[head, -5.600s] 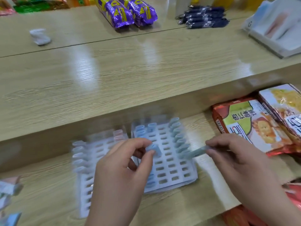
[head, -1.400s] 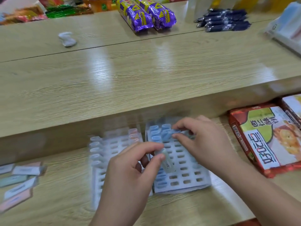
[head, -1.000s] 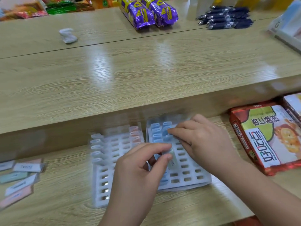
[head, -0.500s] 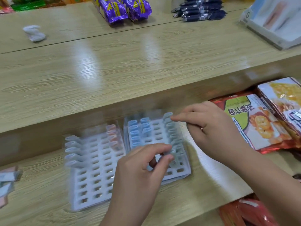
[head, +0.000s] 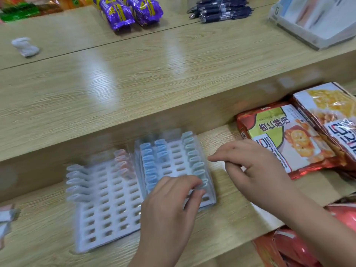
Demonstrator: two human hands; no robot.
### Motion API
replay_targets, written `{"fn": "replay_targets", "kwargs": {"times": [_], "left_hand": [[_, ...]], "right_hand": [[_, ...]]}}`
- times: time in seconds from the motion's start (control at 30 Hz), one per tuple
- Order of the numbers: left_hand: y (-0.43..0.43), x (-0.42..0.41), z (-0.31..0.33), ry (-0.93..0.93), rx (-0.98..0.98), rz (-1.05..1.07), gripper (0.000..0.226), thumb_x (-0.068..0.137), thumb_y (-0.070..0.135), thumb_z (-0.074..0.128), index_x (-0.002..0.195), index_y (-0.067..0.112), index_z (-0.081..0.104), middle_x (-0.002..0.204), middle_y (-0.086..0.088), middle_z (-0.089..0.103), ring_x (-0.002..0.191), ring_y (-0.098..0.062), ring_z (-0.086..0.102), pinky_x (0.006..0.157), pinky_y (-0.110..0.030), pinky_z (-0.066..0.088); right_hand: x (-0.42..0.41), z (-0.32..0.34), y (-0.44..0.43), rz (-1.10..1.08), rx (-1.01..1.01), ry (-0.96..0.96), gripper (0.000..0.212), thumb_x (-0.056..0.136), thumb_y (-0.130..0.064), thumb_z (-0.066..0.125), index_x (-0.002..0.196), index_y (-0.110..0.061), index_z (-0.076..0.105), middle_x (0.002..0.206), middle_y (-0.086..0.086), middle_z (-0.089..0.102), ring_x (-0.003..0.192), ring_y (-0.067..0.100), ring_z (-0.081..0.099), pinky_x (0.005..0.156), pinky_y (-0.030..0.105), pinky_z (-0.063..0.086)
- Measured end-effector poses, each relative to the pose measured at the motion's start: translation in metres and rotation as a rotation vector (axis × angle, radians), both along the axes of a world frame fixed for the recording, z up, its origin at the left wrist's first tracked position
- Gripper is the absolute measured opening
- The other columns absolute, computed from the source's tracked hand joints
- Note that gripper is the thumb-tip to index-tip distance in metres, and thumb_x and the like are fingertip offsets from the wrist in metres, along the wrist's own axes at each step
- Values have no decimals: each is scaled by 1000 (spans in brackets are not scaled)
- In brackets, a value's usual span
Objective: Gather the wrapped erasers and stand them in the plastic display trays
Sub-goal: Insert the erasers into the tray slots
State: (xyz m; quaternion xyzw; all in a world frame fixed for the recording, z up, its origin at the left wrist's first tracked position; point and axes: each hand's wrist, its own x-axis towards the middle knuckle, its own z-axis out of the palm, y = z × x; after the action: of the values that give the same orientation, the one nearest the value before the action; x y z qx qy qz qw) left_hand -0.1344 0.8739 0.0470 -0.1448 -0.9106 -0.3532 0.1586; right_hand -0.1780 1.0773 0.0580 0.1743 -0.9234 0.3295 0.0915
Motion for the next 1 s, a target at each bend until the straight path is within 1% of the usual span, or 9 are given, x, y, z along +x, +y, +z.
{"fn": "replay_targets", "kwargs": {"times": [0.1, 0.23, 0.4, 0.5, 0.57, 0.67, 0.83, 0.93, 1.0], "left_hand": [[-1, 2, -5, 91, -88, -45, 5, 88, 29, 71, 91, 26, 74, 92, 14, 68, 78, -10, 58, 61, -25, 47], [-3, 3, -12, 161, -248, -55, 13, 85, 24, 76, 97, 25, 76, 100, 4, 66, 78, -17, 55, 53, -29, 43], [-16, 11, -4, 198, -301, -43, 24, 92, 36, 66, 112, 23, 73, 112, -1, 68, 96, -25, 62, 79, -38, 48], [-50, 23, 6, 111, -190, 59, 30, 94, 40, 61, 119, 25, 68, 119, 2, 64, 107, -23, 59, 90, -36, 46], [-87, 32, 9, 98, -148, 144, 28, 95, 38, 59, 117, 24, 68, 120, 2, 63, 110, -22, 57, 94, -35, 45], [-158, 50, 7, 68, -127, 283, 29, 97, 37, 55, 118, 22, 68, 121, 3, 61, 112, -19, 57, 98, -31, 41], [-284, 89, -3, 31, -141, 533, 32, 90, 32, 56, 117, 19, 68, 119, 4, 59, 108, -14, 55, 96, -27, 40], [-349, 108, -16, -84, -167, 652, 37, 88, 36, 54, 116, 18, 68, 117, 1, 59, 107, -20, 57, 92, -34, 44], [-378, 114, -25, -205, -167, 698, 41, 86, 45, 53, 118, 21, 66, 116, 2, 57, 106, -17, 54, 88, -31, 45]], "right_hand": [[7, -8, -5, -1, 42, -64, 39, 83, -7, 51, 107, -30, 73, 102, -20, 67, 97, 6, 62, 81, 31, 51], [10, -14, -9, -18, 30, -165, 40, 87, -9, 52, 114, -33, 68, 103, -23, 67, 97, -1, 62, 80, 30, 53], [17, -5, -14, -124, 1, -190, 48, 85, 3, 60, 111, -36, 69, 107, -27, 65, 97, -3, 61, 81, 26, 51], [23, 13, -40, -167, -91, -121, 40, 91, -11, 57, 105, -47, 63, 108, -34, 60, 97, -6, 59, 70, 18, 47], [27, 26, -72, -107, -120, -63, 29, 90, -25, 49, 105, -44, 65, 109, -33, 60, 99, -5, 59, 77, 18, 47], [31, 37, -137, 18, -126, -12, 32, 88, -33, 43, 103, -31, 71, 108, -21, 65, 98, 0, 61, 85, 22, 45], [40, 33, -262, 221, -61, -21, 30, 88, -30, 47, 109, -27, 69, 108, -17, 64, 101, -1, 55, 91, 1, 31], [50, 12, -328, 332, 68, -137, 36, 87, -34, 53, 123, -34, 55, 120, -21, 56, 108, 4, 53, 91, 9, 33], [50, -3, -367, 354, 134, -170, 41, 87, -35, 56, 127, -36, 48, 122, -19, 53, 110, 8, 52, 88, 15, 36]]}}
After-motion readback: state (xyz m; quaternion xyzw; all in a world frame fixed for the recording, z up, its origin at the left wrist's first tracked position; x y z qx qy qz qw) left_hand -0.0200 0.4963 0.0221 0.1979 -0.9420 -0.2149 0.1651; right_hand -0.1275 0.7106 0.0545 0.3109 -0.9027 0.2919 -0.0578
